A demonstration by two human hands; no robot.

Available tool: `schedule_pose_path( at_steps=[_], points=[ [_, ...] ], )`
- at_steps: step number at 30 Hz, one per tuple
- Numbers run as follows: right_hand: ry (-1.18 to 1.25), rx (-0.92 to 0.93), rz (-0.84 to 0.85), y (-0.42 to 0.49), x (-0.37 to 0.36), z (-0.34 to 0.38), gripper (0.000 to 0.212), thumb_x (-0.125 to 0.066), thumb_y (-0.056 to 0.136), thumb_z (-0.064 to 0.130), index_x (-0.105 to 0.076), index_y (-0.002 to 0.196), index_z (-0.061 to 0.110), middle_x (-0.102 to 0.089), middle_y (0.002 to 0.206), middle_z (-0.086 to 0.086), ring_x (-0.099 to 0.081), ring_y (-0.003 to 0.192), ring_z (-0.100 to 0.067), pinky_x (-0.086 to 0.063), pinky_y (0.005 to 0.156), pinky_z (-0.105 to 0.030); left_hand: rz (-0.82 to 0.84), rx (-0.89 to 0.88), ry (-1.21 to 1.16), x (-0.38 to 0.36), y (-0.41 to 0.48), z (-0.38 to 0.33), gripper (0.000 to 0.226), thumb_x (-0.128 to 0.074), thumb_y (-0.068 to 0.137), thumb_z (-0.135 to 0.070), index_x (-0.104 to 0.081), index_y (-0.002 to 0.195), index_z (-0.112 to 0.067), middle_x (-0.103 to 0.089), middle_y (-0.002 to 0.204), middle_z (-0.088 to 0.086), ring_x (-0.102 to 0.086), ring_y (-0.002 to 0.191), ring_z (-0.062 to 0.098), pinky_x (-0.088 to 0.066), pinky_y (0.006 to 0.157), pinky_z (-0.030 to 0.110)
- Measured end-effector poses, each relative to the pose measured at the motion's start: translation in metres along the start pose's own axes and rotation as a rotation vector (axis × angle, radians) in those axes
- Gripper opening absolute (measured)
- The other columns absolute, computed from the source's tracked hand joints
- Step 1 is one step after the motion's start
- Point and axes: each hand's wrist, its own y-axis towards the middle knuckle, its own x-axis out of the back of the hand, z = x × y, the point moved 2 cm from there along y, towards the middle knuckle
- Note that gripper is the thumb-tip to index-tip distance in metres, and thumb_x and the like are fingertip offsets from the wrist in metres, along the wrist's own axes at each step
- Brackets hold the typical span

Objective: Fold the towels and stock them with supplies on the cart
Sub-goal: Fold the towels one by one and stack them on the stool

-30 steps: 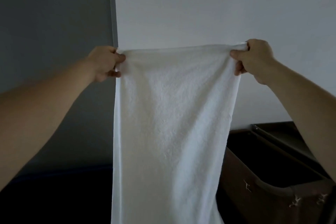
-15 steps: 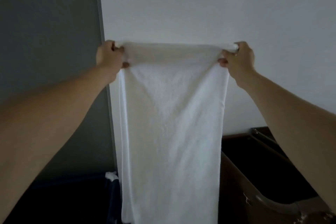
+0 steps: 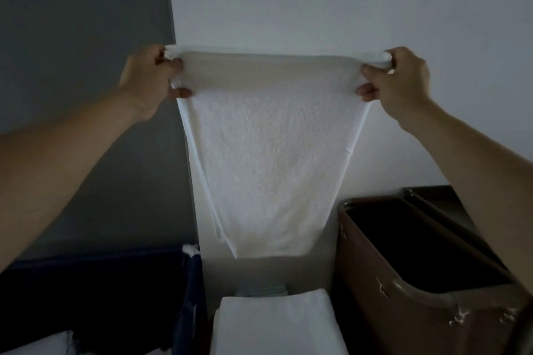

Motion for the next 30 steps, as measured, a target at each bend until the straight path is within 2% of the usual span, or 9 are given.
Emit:
schedule_pose_path(
  at_steps=[7, 13, 16, 18, 22, 24, 26, 28, 30],
  points=[
    [-0.097, -0.105, 0.142, -0.117, 0.046, 0.005, 0.018, -0.075, 0.08, 0.033, -0.06, 0.087, 0.027, -0.073, 0.068, 0.002, -0.074, 0.061, -0.025, -0.061, 0.06, -0.038, 0.272, 0.273, -0.018, 0.046, -0.124, 0.005, 0.014, -0.059, 0.096, -0.003, -0.068, 0.092, -0.013, -0.065, 0.093, 0.003, -0.07, 0.082, 0.022, -0.061, 0.06, 0.037],
    [-0.21, -0.27, 0.322, -0.222, 0.09, 0.012, 0.013, -0.077, 0.083, 0.027, -0.066, 0.086, 0.022, -0.071, 0.064, -0.006, -0.07, 0.06, -0.031, -0.055, 0.062, -0.038, 0.478, 0.514, 0.101, 0.071, -0.237, 0.005, 0.012, -0.059, 0.096, -0.005, -0.065, 0.105, -0.001, -0.068, 0.099, 0.013, -0.073, 0.078, 0.026, -0.063, 0.063, 0.039],
    [-0.341, -0.336, 0.477, -0.259, 0.101, 0.009, 0.013, -0.078, 0.085, 0.022, -0.068, 0.088, 0.016, -0.065, 0.059, -0.001, -0.06, 0.058, -0.02, -0.049, 0.06, -0.034, 0.594, 0.65, 0.168, 0.075, -0.282, 0.014, 0.015, -0.056, 0.097, -0.004, -0.062, 0.107, 0.005, -0.068, 0.099, 0.02, -0.072, 0.074, 0.029, -0.063, 0.063, 0.036],
    [-0.401, -0.396, 0.548, -0.283, 0.104, 0.005, 0.013, -0.079, 0.084, 0.021, -0.069, 0.089, 0.015, -0.067, 0.073, 0.001, -0.06, 0.067, -0.016, -0.048, 0.067, -0.032, 0.643, 0.714, 0.203, 0.075, -0.306, 0.026, 0.015, -0.054, 0.098, -0.004, -0.061, 0.107, 0.005, -0.067, 0.098, 0.025, -0.07, 0.073, 0.029, -0.063, 0.063, 0.035],
    [-0.37, -0.517, 0.623, -0.312, 0.103, -0.016, 0.013, -0.073, 0.089, 0.016, -0.068, 0.099, 0.009, -0.068, 0.093, -0.007, -0.064, 0.089, -0.025, -0.052, 0.079, -0.035, 0.684, 0.801, 0.218, 0.073, -0.329, 0.06, 0.019, -0.056, 0.098, -0.008, -0.062, 0.112, 0.004, -0.068, 0.107, 0.026, -0.069, 0.091, 0.035, -0.062, 0.074, 0.04],
    [-0.305, -0.57, 0.614, -0.313, 0.097, -0.032, 0.017, -0.069, 0.092, 0.014, -0.067, 0.106, 0.004, -0.069, 0.104, -0.012, -0.067, 0.099, -0.029, -0.056, 0.091, -0.042, 0.679, 0.82, 0.212, 0.071, -0.327, 0.081, 0.023, -0.058, 0.097, -0.01, -0.063, 0.115, 0.003, -0.069, 0.112, 0.024, -0.068, 0.101, 0.037, -0.06, 0.085, 0.044],
    [-0.232, -0.627, 0.582, -0.308, 0.085, -0.052, 0.021, -0.067, 0.094, 0.014, -0.065, 0.111, 0.002, -0.068, 0.111, -0.014, -0.068, 0.102, -0.03, -0.057, 0.093, -0.046, 0.64, 0.834, 0.185, 0.065, -0.319, 0.103, 0.023, -0.058, 0.096, -0.009, -0.064, 0.115, 0.003, -0.07, 0.113, 0.023, -0.067, 0.105, 0.037, -0.056, 0.093, 0.049],
    [-0.19, -0.667, 0.536, -0.3, 0.067, -0.079, 0.019, -0.066, 0.094, 0.016, -0.065, 0.109, 0.004, -0.068, 0.11, -0.012, -0.069, 0.1, -0.029, -0.059, 0.088, -0.045, 0.59, 0.857, 0.179, 0.055, -0.307, 0.13, 0.022, -0.059, 0.097, -0.01, -0.064, 0.115, 0.001, -0.071, 0.111, 0.02, -0.069, 0.102, 0.035, -0.057, 0.09, 0.047],
    [-0.191, -0.695, 0.52, -0.294, 0.044, -0.115, 0.015, -0.066, 0.094, 0.02, -0.065, 0.105, 0.01, -0.069, 0.107, -0.009, -0.069, 0.097, -0.027, -0.059, 0.082, -0.041, 0.537, 0.897, 0.195, 0.044, -0.298, 0.164, 0.019, -0.059, 0.097, -0.01, -0.066, 0.113, -0.001, -0.072, 0.107, 0.017, -0.07, 0.091, 0.029, -0.059, 0.078, 0.041]
  ],
)
